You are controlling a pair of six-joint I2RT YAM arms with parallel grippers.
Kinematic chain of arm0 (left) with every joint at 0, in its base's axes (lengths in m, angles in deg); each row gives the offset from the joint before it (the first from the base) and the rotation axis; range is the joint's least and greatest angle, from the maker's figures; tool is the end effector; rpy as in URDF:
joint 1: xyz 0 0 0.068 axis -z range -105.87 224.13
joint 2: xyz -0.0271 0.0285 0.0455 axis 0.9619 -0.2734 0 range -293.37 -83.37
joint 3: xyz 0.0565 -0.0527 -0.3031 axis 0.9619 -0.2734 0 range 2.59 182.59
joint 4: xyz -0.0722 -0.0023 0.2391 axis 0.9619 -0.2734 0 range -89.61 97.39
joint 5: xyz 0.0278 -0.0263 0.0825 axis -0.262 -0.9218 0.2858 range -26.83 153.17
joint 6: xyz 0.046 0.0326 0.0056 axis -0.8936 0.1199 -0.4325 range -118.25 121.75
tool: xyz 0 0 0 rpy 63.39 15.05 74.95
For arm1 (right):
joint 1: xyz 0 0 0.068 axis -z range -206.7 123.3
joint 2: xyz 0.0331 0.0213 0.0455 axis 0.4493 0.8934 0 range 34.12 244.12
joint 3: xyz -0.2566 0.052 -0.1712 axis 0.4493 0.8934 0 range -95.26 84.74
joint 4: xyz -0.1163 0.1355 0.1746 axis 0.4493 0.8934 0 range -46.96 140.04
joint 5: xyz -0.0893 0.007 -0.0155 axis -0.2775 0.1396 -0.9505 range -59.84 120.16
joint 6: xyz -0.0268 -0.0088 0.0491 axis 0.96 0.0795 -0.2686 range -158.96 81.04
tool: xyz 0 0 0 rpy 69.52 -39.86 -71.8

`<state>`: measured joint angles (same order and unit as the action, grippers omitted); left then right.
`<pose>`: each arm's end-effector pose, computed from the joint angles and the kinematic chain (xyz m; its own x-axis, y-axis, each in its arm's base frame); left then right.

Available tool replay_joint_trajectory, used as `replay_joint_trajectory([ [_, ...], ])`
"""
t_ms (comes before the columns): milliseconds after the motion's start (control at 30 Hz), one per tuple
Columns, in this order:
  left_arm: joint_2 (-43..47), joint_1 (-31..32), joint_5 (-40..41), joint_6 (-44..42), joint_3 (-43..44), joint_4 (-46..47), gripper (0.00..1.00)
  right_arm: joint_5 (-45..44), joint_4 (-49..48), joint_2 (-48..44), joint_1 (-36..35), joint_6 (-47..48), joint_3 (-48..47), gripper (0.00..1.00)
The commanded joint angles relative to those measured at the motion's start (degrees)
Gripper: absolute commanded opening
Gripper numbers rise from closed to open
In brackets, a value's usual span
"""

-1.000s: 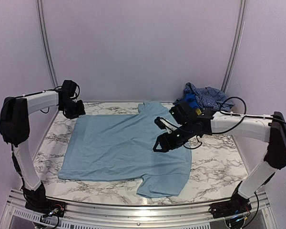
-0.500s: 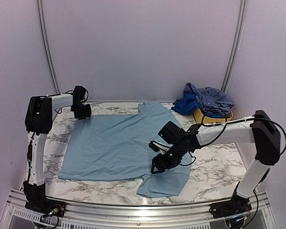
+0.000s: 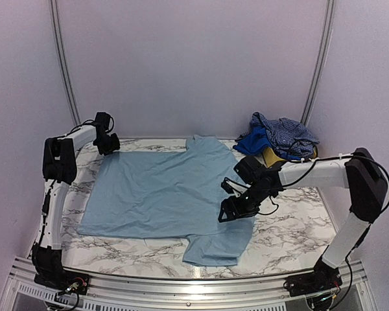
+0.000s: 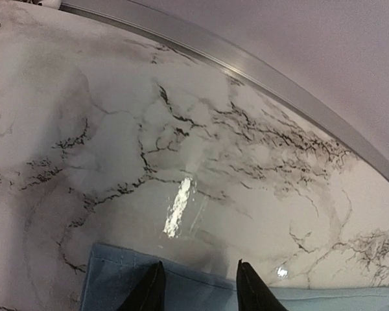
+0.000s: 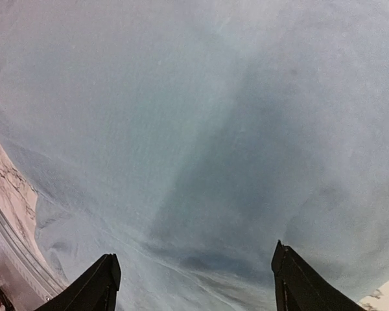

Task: Fold and stack the mixed laundry pile
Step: Smooth out the flattened T-shirt at the center of the board.

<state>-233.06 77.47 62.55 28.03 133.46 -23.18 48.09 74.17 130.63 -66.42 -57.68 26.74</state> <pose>0.5958 -0.0351 0.1630 -0.7084 -0.4023 -0.5800 -0.2772 0.9142 -0.2956 0.2327 0.2092 0.2142 -0.9045 -0.3547 -0.2369 -0.4226 0.8205 0.3850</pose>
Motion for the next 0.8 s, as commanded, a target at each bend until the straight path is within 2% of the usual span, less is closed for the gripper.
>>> replay_joint_trajectory([
  [0, -6.29, -2.86, -5.37, 3.57, 4.46, -4.42, 0.43, -0.4, 0.03, -0.79, 4.0, 2.22, -3.44, 0.77],
  [67, -7.2, -2.94, -7.71, 2.88, 7.5, -3.52, 0.47, -0.87, -0.76, 0.55, 5.48, 2.57, -3.88, 0.77],
  [133, -4.18, -2.92, -8.36, 1.74, 6.38, -1.96, 0.51, -0.64, -1.24, 2.23, 6.94, 3.14, -4.84, 0.77],
  [200, 1.2, -2.93, -6.93, -0.04, 3.02, -0.77, 0.57, -0.58, -1.21, 3.57, 7.68, 3.85, -6.26, 0.76],
  [300, 12.5, -2.46, -6.1, -1.87, -7.14, 0.37, 0.63, -0.29, -0.37, 4.69, 7.82, 5.01, -8.42, 0.76],
  [400, 25.43, -2.38, -6.06, -0.99, -22.01, 1.88, 0.64, 0.57, 1.39, 3.29, 7.82, 4.35, -8.55, 0.74],
  [500, 40.49, -2.4, -5.78, 0.81, -39.91, 5.76, 0.68, 2.59, 1.25, -3.23, 7.85, 0.4, -4.41, 0.74],
  [633, 58.21, -2.32, -7.48, 5.19, -58.56, 7.0, 0.7, 7.22, 0.21, -14.88, 6.88, -8.24, 3.39, 0.7],
  [767, 74.14, -2.34, -9.77, 11.42, -75.51, 6.54, 0.75, 7.26, -0.06, -23.61, 2.17, -18.16, 10.27, 0.7],
])
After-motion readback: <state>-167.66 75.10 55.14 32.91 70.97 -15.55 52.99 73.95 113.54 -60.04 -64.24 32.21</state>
